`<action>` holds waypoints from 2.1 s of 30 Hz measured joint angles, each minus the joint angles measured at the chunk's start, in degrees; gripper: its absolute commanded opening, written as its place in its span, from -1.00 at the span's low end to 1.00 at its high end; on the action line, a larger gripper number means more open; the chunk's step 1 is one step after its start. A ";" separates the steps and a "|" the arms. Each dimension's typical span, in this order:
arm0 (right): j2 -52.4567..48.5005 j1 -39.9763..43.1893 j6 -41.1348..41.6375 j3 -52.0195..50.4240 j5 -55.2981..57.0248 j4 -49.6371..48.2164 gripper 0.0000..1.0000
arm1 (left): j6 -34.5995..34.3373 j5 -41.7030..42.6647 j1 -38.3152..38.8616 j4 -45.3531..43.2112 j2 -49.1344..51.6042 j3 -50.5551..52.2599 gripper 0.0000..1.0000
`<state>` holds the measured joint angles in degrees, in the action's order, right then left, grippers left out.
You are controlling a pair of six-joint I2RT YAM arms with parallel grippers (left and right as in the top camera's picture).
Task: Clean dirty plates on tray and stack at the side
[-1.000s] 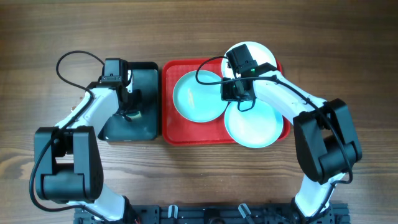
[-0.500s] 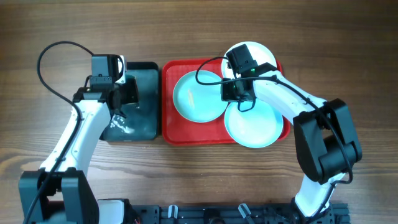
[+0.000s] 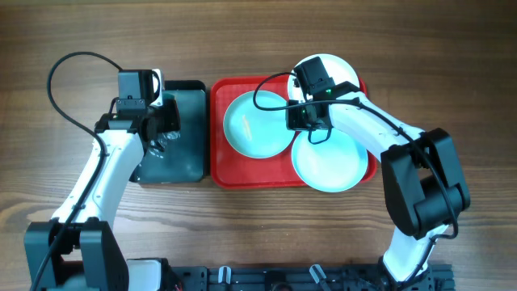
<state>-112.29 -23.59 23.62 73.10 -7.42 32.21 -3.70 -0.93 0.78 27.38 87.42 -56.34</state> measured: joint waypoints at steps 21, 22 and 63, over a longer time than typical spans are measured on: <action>2.29 -2.10 2.03 -1.11 -1.11 -2.62 -0.39 | 0.00 0.83 0.00 1.92 0.00 0.00 -0.92; 2.36 -2.10 1.33 -1.11 -1.09 -3.58 -0.41 | 0.00 0.83 0.00 1.92 0.00 0.02 -0.92; -0.87 -2.25 3.17 -1.11 -2.62 -5.49 -0.92 | 5.60 0.85 0.35 -3.69 0.00 0.02 -0.92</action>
<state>-113.16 -25.85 26.79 71.99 -10.04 26.72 1.89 -0.08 1.13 23.68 87.42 -56.31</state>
